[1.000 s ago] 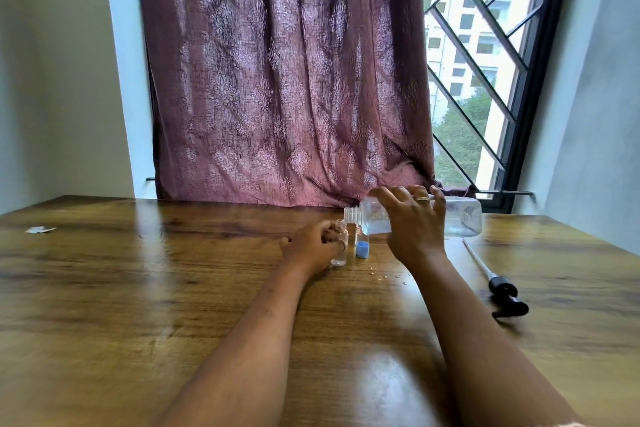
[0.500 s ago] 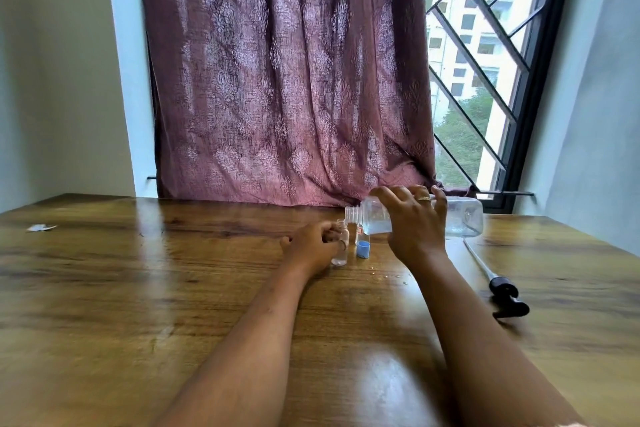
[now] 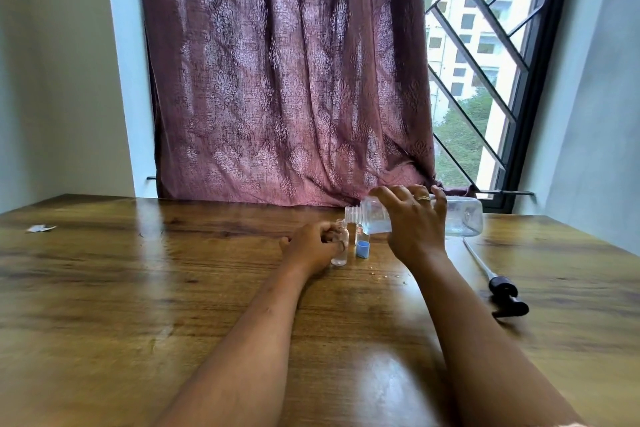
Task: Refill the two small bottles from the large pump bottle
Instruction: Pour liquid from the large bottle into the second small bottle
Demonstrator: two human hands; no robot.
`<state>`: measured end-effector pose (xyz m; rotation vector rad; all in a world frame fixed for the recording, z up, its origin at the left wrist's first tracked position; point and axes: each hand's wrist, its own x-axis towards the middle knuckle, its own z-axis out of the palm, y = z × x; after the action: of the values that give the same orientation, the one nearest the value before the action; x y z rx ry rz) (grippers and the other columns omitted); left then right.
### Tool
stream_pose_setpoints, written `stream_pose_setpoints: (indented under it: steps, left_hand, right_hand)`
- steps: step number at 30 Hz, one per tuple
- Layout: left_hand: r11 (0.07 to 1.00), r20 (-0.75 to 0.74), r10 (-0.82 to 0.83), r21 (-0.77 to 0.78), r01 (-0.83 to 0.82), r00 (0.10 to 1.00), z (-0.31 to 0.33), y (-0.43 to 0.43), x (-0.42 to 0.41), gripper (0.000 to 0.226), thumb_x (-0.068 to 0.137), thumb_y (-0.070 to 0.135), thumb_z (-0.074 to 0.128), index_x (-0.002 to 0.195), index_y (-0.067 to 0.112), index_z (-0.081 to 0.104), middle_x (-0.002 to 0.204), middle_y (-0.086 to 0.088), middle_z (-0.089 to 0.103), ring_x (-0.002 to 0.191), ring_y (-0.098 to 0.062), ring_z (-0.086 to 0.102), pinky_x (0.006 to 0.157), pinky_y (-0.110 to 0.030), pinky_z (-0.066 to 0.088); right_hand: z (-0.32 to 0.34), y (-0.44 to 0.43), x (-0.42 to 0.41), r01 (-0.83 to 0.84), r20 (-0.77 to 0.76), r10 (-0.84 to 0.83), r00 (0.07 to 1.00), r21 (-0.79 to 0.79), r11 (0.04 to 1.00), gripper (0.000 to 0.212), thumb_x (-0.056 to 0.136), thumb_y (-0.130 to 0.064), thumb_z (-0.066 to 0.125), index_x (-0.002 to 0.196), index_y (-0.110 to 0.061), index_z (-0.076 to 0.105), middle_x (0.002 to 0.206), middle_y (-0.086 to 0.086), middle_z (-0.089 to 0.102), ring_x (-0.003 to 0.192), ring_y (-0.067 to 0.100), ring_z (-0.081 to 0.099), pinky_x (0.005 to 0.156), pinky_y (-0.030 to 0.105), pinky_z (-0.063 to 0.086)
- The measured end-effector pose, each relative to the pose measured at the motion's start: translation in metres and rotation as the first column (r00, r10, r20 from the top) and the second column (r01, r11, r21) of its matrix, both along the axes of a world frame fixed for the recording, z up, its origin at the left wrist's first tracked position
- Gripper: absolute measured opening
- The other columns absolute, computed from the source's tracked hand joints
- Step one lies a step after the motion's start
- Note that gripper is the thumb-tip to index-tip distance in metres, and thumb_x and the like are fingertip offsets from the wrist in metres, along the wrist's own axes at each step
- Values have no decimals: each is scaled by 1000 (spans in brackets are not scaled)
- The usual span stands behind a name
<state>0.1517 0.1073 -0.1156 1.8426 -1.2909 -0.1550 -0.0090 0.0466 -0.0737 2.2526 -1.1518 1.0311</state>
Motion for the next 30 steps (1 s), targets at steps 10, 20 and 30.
stream_pose_setpoints:
  steps: [10, 20, 30]
  left_hand:
    - [1000, 25, 22, 14, -22, 999, 3, 3, -3, 39, 83, 42, 62, 121, 35, 57, 120, 9, 64, 119, -15, 49, 84, -34, 18]
    - [999, 29, 31, 18, -31, 999, 2, 2, -2, 43, 81, 43, 63, 123, 36, 56, 121, 10, 64, 120, -15, 49, 83, -34, 19]
    - [999, 22, 29, 16, -30, 999, 2, 1, -3, 44, 80, 43, 65, 123, 35, 57, 122, 8, 63, 119, -17, 48, 81, -34, 18]
  right_hand:
    - [0, 0, -1, 5, -7, -5, 1000, 1, 1000, 69, 68, 3, 60, 120, -40, 48, 122, -12, 58, 124, 24, 44, 107, 47, 14]
    - [1, 0, -1, 2, -15, -2, 1000, 14, 1000, 69, 69, 2, 61, 122, -40, 46, 124, -12, 57, 125, 24, 43, 107, 48, 12]
    - [1, 1, 0, 0, -13, 0, 1000, 10, 1000, 68, 69, 3, 61, 121, -39, 48, 124, -11, 58, 125, 24, 43, 107, 48, 13]
